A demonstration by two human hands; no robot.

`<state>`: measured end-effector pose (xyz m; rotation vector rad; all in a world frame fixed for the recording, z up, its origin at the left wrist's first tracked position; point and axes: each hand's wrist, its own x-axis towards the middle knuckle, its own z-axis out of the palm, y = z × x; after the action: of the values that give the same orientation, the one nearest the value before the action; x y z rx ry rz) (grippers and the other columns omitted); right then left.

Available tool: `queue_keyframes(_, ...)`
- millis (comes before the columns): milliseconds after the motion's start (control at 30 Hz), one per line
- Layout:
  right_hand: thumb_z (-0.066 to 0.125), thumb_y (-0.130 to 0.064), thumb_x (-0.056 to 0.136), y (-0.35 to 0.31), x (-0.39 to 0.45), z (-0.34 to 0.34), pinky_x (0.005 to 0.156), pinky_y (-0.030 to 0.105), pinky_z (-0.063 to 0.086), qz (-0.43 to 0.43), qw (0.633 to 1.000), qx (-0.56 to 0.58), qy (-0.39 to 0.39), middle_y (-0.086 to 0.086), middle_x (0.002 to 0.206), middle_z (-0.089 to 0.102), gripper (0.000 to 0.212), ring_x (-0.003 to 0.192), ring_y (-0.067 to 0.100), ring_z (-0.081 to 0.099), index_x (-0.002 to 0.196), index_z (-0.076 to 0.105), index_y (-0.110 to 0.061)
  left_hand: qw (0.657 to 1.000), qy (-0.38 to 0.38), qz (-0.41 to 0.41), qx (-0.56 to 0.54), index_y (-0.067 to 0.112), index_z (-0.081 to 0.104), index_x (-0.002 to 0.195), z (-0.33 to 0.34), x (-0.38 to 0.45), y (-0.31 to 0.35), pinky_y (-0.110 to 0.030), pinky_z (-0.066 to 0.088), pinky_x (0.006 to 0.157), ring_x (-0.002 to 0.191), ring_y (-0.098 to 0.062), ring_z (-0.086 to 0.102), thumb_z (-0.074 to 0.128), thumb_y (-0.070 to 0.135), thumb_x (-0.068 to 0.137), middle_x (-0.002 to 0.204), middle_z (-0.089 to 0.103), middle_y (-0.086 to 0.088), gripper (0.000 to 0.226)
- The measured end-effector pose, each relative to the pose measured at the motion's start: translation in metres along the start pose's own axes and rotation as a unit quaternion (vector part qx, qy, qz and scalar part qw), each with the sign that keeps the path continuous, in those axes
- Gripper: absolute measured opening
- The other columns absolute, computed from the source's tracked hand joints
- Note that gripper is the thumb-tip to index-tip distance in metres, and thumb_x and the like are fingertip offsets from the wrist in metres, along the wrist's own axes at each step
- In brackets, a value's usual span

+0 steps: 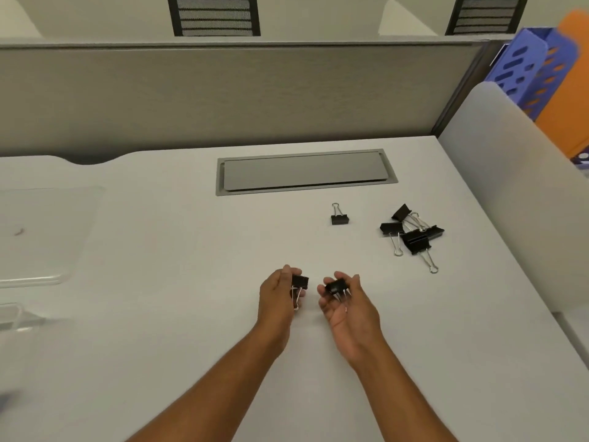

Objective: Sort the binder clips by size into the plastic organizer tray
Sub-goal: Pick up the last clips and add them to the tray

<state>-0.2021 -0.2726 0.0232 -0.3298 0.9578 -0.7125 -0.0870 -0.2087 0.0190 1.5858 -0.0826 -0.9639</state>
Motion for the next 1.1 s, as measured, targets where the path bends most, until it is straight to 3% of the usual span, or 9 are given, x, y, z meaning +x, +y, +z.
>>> queue_keyframes(100, 0.051, -0.026, 0.109, 0.028, -0.021, 0.001, 0.077, 0.032, 0.062, 0.027, 0.999, -0.02, -0.033, 0.013, 0.1, 0.071, 0.025, 0.092, 0.026, 0.075, 0.119, 0.064, -0.007, 0.992, -0.065, -0.059, -0.092, 0.005, 0.072, 0.109, -0.04, -0.021, 0.005, -0.033, 0.057, 0.076, 0.086, -0.021, 0.072, 0.06, 0.029, 0.106, 0.098, 0.078, -0.008, 0.028)
queue_keyframes(233, 0.054, -0.005, 0.105, 0.058, -0.045, 0.021, 0.079, 0.031, 0.064, 0.044, 0.993, -0.074, -0.086, 0.013, 0.099, 0.07, 0.021, 0.092, 0.027, 0.073, 0.124, 0.062, -0.003, 0.987, -0.086, -0.064, -0.118, 0.0, 0.07, 0.117, -0.1, -0.044, 0.011, -0.04, 0.06, 0.092, 0.101, -0.03, 0.076, 0.069, 0.017, 0.1, 0.112, 0.078, -0.016, 0.024)
queue_keyframes(433, 0.062, -0.008, 0.102, 0.111, -0.084, 0.07, 0.077, 0.032, 0.062, 0.067, 0.973, -0.184, -0.12, 0.008, 0.094, 0.071, 0.022, 0.095, 0.028, 0.075, 0.124, 0.063, -0.007, 0.995, -0.054, -0.03, -0.083, -0.002, 0.072, 0.109, -0.201, -0.076, 0.017, -0.033, 0.06, 0.084, 0.095, -0.028, 0.077, 0.076, -0.002, 0.088, 0.108, 0.077, -0.021, 0.021)
queue_keyframes(567, 0.069, -0.014, 0.098, 0.16, -0.112, 0.104, 0.083, 0.036, 0.056, 0.097, 0.962, -0.224, -0.125, 0.006, 0.1, 0.074, 0.023, 0.097, 0.024, 0.074, 0.12, 0.065, -0.013, 1.0, 0.001, 0.009, -0.013, 0.004, 0.075, 0.099, -0.275, -0.098, 0.028, -0.037, 0.062, 0.082, 0.09, -0.027, 0.077, 0.082, 0.004, 0.085, 0.098, 0.079, -0.013, 0.016)
queue_keyframes(633, 0.072, -0.016, 0.095, 0.187, -0.126, 0.12, 0.084, 0.036, 0.052, 0.112, 0.954, -0.247, -0.125, 0.005, 0.104, 0.076, 0.023, 0.098, 0.021, 0.072, 0.117, 0.066, -0.016, 0.996, 0.06, 0.049, 0.042, 0.016, 0.078, 0.093, -0.314, -0.104, 0.036, -0.034, 0.058, 0.078, 0.089, -0.018, 0.075, 0.086, 0.014, 0.084, 0.091, 0.08, 0.0, 0.012)
queue_keyframes(700, 0.075, -0.016, 0.092, 0.212, -0.139, 0.136, 0.082, 0.035, 0.05, 0.125, 0.95, -0.257, -0.124, 0.006, 0.106, 0.076, 0.024, 0.097, 0.02, 0.069, 0.115, 0.067, -0.017, 0.98, 0.146, 0.104, 0.082, 0.026, 0.079, 0.086, -0.357, -0.106, 0.042, -0.029, 0.05, 0.076, 0.085, -0.009, 0.07, 0.088, 0.026, 0.083, 0.083, 0.076, 0.013, 0.01)
queue_keyframes(867, 0.078, -0.011, 0.082, 0.267, -0.161, 0.17, 0.073, 0.031, 0.05, 0.136, 0.95, -0.246, -0.134, 0.013, 0.104, 0.074, 0.037, 0.082, 0.016, 0.069, 0.116, 0.063, -0.011, 0.91, 0.321, 0.22, 0.144, 0.034, 0.074, 0.094, -0.473, -0.085, 0.062, -0.041, 0.052, 0.084, 0.094, -0.018, 0.063, 0.082, 0.036, 0.088, 0.092, 0.072, 0.02, 0.01)
queue_keyframes(967, 0.078, -0.01, 0.083, 0.292, -0.17, 0.186, 0.074, 0.031, 0.051, 0.133, 0.945, -0.26, -0.146, 0.014, 0.105, 0.074, 0.037, 0.083, 0.017, 0.069, 0.117, 0.063, -0.011, 0.858, 0.38, 0.244, 0.247, 0.034, 0.071, 0.107, -0.532, -0.058, 0.07, -0.044, 0.043, 0.094, 0.104, -0.02, 0.058, 0.079, 0.034, 0.091, 0.099, 0.073, 0.016, 0.018)
queue_keyframes(1100, 0.077, -0.011, 0.082, 0.314, -0.182, 0.203, 0.075, 0.031, 0.054, 0.111, 0.935, -0.291, -0.17, 0.015, 0.102, 0.075, 0.037, 0.082, 0.02, 0.071, 0.116, 0.063, -0.009, 0.821, 0.379, 0.191, 0.382, 0.042, 0.073, 0.113, -0.58, -0.02, 0.063, -0.029, 0.02, 0.089, 0.119, -0.023, 0.047, 0.073, 0.047, 0.093, 0.108, 0.069, 0.003, 0.021)
